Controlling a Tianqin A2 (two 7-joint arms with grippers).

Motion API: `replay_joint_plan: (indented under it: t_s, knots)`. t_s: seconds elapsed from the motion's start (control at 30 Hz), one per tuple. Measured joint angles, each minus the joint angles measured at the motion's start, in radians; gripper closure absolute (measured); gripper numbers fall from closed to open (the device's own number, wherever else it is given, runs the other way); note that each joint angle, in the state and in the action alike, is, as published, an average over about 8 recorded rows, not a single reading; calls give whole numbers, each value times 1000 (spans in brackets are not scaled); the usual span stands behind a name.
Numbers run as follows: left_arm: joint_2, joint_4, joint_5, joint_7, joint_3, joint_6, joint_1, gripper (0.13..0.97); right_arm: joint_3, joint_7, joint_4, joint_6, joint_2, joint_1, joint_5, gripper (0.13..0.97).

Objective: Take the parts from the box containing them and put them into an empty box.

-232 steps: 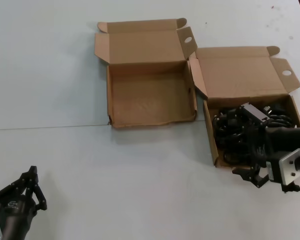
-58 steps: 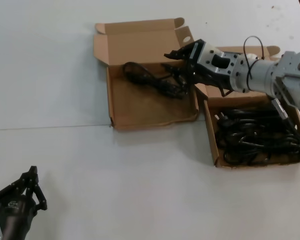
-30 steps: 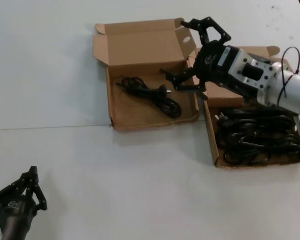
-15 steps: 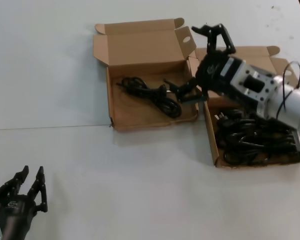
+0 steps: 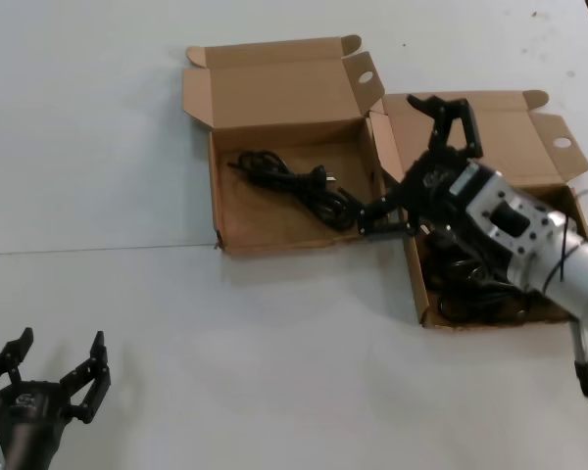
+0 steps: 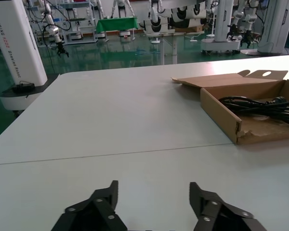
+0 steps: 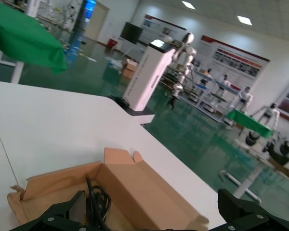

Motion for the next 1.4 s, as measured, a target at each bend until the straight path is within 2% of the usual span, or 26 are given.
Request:
replay_joint_plan:
  t_s: [0.1,0.13,0.4,0.7,1.0,1.4]
  knots:
    - [0,0,0,0,0,0,0,590,15,0,18,25,-4,-39,7,129]
    - [0,0,0,0,0,0,0,590,19,0,24,34,-5,-52,10,129]
    - [0,0,0,0,0,0,0,380,59,0,73,101,-15,-157,30,129]
    - [0,0,0,0,0,0,0,232,103,0,128,177,-26,-275,52,129]
    - [0,0,0,0,0,0,0,150,147,0,183,253,-36,-393,74,129]
    - [0,0,0,1,0,0,0,132,206,0,256,354,-51,-551,104,129]
